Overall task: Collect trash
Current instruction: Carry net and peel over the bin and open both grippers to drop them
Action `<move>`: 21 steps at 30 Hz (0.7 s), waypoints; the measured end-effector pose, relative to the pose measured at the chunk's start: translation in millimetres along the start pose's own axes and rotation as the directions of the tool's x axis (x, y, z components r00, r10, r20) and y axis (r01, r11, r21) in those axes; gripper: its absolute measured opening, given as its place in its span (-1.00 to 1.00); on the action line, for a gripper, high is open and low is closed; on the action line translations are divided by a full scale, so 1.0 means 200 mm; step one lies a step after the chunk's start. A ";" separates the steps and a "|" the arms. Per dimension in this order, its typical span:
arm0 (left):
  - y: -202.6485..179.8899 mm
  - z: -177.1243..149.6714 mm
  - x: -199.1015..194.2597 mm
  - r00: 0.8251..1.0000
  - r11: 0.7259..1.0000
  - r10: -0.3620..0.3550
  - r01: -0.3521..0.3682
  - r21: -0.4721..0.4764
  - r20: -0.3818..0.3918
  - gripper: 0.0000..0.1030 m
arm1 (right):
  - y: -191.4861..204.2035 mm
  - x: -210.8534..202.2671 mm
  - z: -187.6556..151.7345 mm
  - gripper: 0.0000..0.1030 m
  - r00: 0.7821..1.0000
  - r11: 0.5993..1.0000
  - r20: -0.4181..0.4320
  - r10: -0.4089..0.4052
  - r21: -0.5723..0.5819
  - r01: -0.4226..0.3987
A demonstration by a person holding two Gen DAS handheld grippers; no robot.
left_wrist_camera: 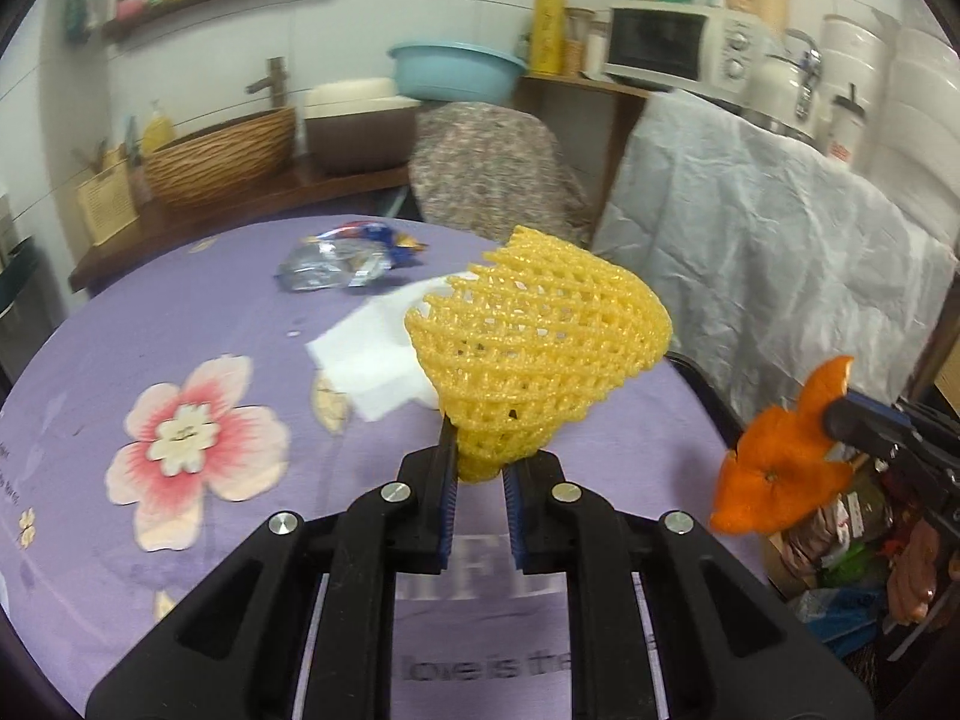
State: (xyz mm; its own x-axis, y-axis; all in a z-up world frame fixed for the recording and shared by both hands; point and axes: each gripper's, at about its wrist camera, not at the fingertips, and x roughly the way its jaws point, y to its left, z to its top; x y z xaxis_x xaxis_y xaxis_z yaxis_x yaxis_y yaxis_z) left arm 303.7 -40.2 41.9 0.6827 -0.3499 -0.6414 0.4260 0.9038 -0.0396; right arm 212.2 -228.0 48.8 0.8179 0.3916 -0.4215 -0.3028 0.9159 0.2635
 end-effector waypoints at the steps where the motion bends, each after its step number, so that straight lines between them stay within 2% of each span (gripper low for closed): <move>1: -0.06 0.01 0.01 1.000 1.000 -0.016 0.016 0.013 -0.004 -0.73 | -0.04 -0.03 0.00 -0.88 1.000 1.000 0.012 -0.021 0.011 0.021; 7: -0.33 0.08 0.06 0.996 0.993 -0.092 0.092 0.078 -0.005 -0.73 | -0.31 -0.17 0.01 -0.88 0.987 0.986 0.036 -0.159 0.066 0.156; 12: -0.51 0.11 0.15 0.993 0.987 -0.116 0.120 0.107 -0.034 -0.73 | -0.56 -0.12 -0.05 -0.88 0.966 0.959 -0.008 -0.260 0.111 0.259; 15: -0.59 0.12 0.23 0.990 0.985 -0.128 0.135 0.111 -0.065 -0.73 | -0.71 -0.07 -0.15 -0.88 0.956 0.942 -0.052 -0.289 0.162 0.294; 21: -0.71 0.09 0.38 0.979 0.979 -0.153 0.168 0.113 -0.134 -0.73 | -0.97 0.11 -0.40 -0.88 0.944 0.908 -0.188 -0.270 0.276 0.315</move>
State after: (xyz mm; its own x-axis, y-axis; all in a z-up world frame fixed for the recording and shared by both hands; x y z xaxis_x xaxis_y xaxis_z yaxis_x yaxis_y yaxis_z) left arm 305.8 -200.4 13.4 0.5241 -0.4479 -0.7244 0.5991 0.7984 -0.0603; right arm 250.0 -390.1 -81.4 0.7619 0.1389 -0.6326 0.1179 0.9307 0.3463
